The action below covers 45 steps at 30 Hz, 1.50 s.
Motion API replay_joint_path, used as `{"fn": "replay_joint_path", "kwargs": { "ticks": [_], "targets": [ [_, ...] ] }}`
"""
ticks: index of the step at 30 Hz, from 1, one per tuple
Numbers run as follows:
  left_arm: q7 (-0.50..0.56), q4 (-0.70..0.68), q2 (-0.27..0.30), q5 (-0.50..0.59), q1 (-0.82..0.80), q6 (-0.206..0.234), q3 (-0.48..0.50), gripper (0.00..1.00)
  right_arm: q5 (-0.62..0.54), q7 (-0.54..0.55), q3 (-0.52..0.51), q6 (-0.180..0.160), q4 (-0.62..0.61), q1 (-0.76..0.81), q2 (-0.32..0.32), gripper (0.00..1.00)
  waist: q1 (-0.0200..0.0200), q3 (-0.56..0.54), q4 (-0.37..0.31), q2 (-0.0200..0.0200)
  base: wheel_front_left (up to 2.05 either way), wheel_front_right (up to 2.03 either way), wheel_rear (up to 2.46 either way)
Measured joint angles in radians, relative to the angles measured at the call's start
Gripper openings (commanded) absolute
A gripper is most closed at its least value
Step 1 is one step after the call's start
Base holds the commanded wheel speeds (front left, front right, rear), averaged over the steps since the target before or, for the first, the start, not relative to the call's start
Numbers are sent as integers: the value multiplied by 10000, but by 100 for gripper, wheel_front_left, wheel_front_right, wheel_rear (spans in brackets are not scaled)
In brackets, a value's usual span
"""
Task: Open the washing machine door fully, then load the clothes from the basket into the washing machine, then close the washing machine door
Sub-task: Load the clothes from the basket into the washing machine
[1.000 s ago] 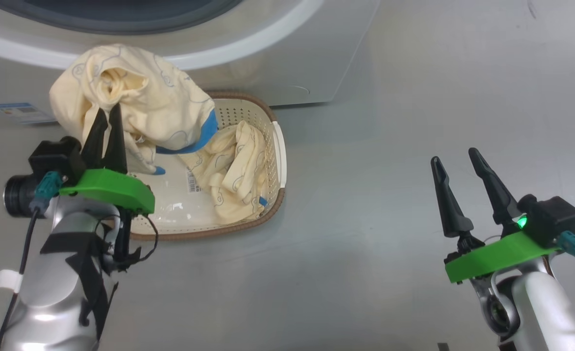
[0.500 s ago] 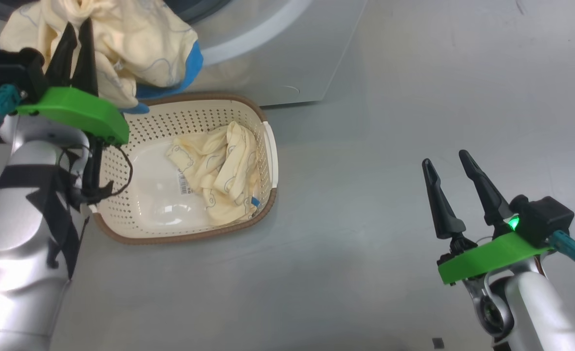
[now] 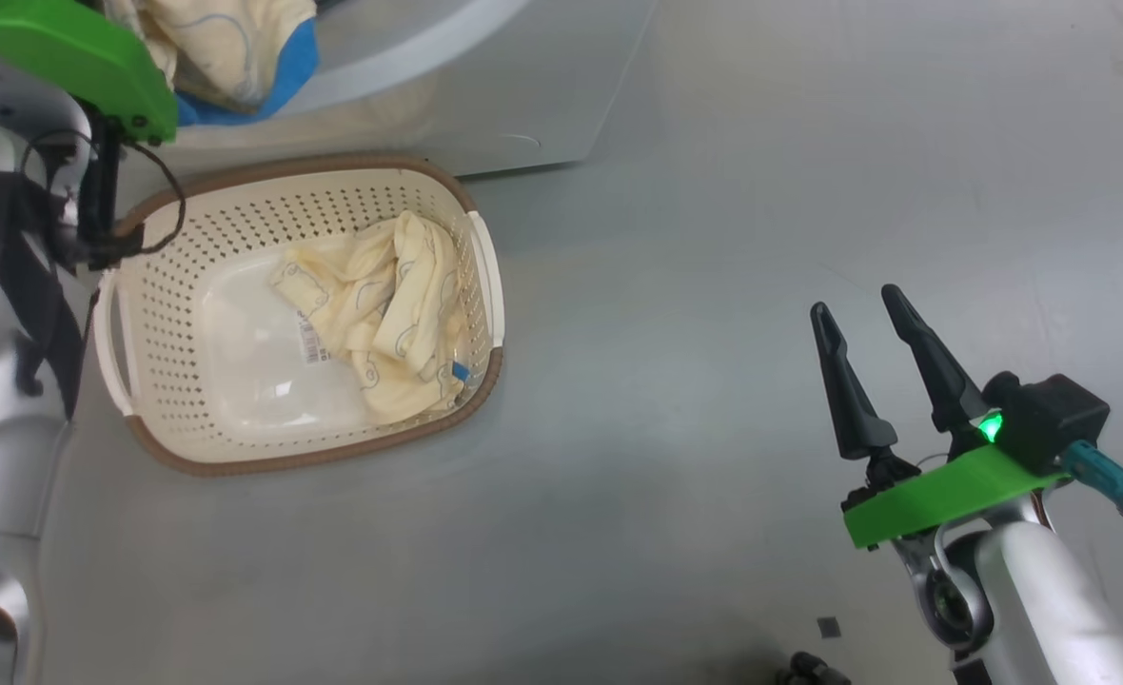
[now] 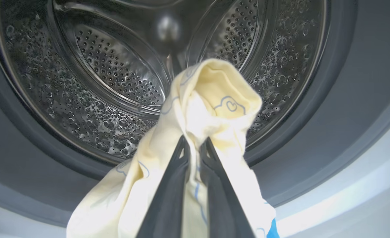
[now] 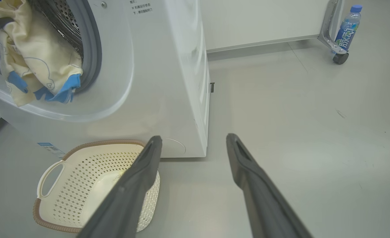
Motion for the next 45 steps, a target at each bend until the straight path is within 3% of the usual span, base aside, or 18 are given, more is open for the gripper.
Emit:
{"fn": "replay_joint_path", "kwargs": {
  "ticks": [28,39,45],
  "targets": [
    [288,2491,81,754,-4010,-263,-823,0,163,0,802,0,79,-323,265,100,2,2298,-682,0,0,0,0],
    [-1824,2740,280,1586,-5205,-128,-1313,0,267,0,1058,0,56,-348,328,100,0,2717,-818,0,0,0,0],
    [-2265,2736,349,1666,-5538,94,-1241,0,265,0,1120,0,96,-349,341,100,0,2665,-852,0,0,0,0]
  ]
}}
